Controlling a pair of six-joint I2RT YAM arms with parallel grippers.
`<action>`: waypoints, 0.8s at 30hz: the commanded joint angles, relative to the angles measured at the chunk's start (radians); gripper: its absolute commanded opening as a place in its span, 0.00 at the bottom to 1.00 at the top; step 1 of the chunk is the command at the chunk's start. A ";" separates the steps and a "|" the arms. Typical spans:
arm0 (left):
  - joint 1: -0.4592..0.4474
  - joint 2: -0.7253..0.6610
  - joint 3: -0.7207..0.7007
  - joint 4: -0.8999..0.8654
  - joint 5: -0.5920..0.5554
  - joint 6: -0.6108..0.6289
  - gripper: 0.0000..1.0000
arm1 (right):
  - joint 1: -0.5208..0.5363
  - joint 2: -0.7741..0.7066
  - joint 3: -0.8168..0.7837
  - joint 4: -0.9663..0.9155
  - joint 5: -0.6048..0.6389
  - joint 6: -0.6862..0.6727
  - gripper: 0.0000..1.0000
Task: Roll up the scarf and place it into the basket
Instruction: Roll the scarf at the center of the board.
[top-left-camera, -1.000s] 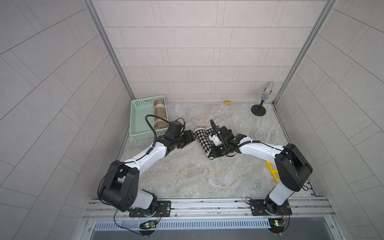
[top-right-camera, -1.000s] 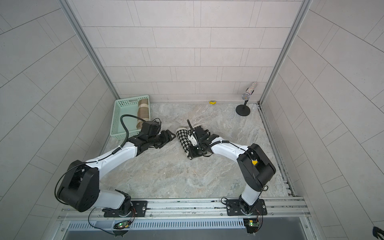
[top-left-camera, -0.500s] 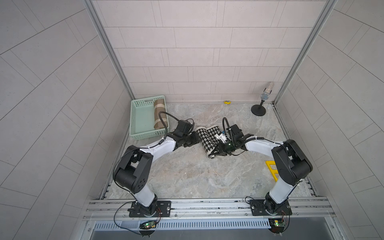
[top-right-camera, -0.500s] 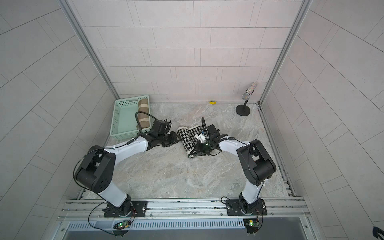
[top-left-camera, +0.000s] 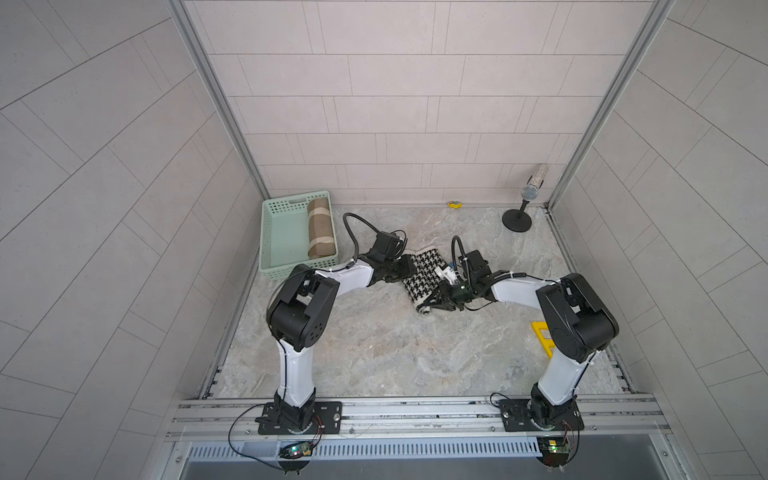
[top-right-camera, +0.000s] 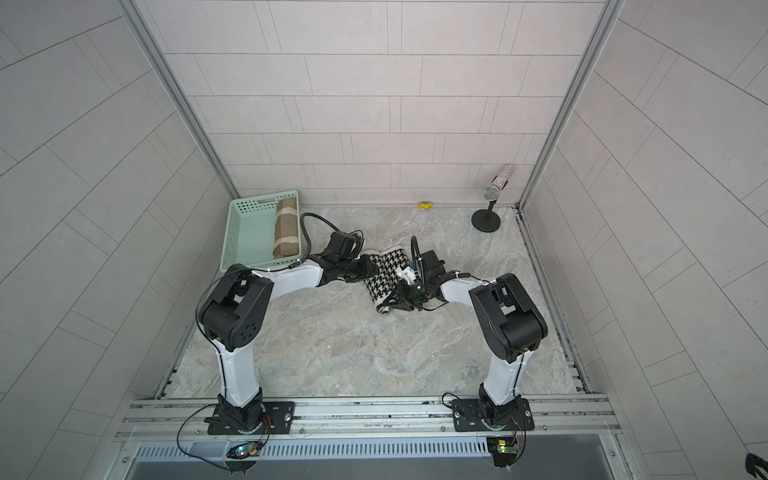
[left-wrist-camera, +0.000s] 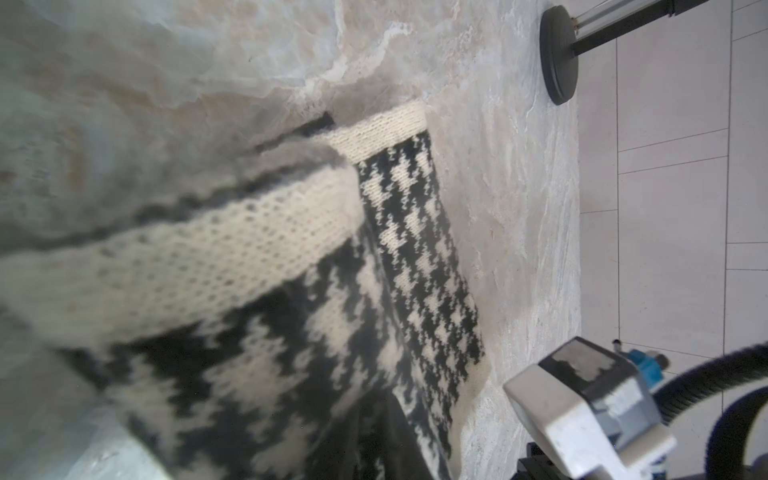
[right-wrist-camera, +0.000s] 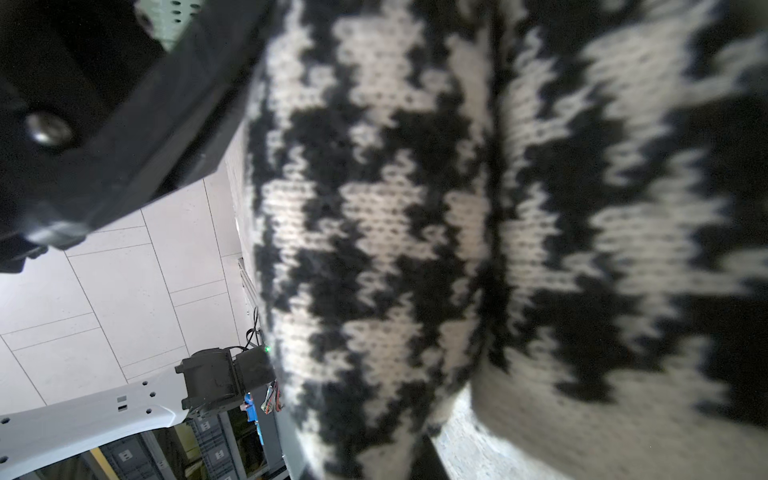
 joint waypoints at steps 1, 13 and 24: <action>0.003 0.053 0.036 0.006 -0.030 0.003 0.15 | -0.004 -0.024 -0.011 -0.002 0.031 0.005 0.29; 0.004 0.091 0.090 -0.074 -0.012 -0.006 0.14 | 0.176 -0.359 0.107 -0.585 0.868 -0.269 0.57; 0.004 0.098 0.084 -0.070 0.020 -0.013 0.14 | 0.536 -0.265 0.218 -0.609 1.432 -0.363 0.72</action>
